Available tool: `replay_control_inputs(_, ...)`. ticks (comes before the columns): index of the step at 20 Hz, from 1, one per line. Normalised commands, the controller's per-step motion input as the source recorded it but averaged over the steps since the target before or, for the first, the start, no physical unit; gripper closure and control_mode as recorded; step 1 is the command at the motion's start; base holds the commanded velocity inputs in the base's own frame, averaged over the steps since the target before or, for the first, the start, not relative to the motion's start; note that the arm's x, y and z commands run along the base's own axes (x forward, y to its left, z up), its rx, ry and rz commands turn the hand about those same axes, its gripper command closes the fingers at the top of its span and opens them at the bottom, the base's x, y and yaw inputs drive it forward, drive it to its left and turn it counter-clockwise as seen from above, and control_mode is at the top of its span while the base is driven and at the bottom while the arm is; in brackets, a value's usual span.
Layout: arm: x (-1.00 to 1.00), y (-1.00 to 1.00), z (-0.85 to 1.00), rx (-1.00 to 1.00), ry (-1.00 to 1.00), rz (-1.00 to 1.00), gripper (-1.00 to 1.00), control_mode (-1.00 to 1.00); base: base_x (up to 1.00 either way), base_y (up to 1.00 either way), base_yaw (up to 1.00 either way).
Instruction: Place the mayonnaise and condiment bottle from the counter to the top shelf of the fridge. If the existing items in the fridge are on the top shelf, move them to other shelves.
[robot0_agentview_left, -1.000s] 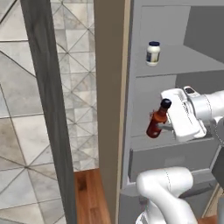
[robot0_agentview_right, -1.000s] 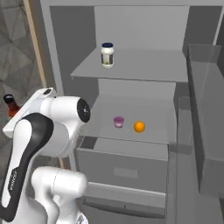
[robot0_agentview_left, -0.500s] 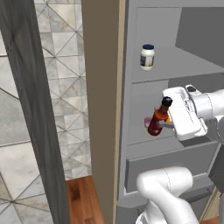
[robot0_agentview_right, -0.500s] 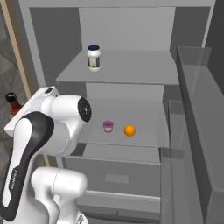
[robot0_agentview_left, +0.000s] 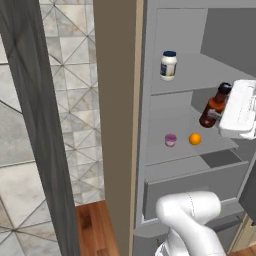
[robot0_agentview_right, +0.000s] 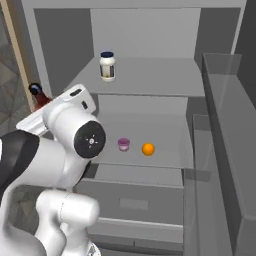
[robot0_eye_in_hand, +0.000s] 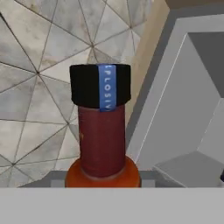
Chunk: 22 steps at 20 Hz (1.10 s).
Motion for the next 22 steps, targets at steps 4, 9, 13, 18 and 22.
replay_control_inputs(4,0.31,-0.88,0.64,0.14,0.00,-0.47,1.00,-1.00,0.00,0.00,0.00)
replay_control_inputs(9,0.41,-0.99,0.29,0.19,0.00,-0.37,1.00,-1.00,0.00,0.00,0.00)
replay_control_inputs(13,0.84,-0.70,0.09,0.16,0.00,-0.26,1.00,-1.00,0.00,0.00,0.00)
replay_control_inputs(18,0.95,-0.04,0.00,0.01,0.03,-0.17,1.00,-1.00,0.00,0.00,0.00)
replay_control_inputs(22,0.95,-0.01,-0.05,0.00,0.11,-0.08,1.00,-1.00,0.00,0.00,0.00)
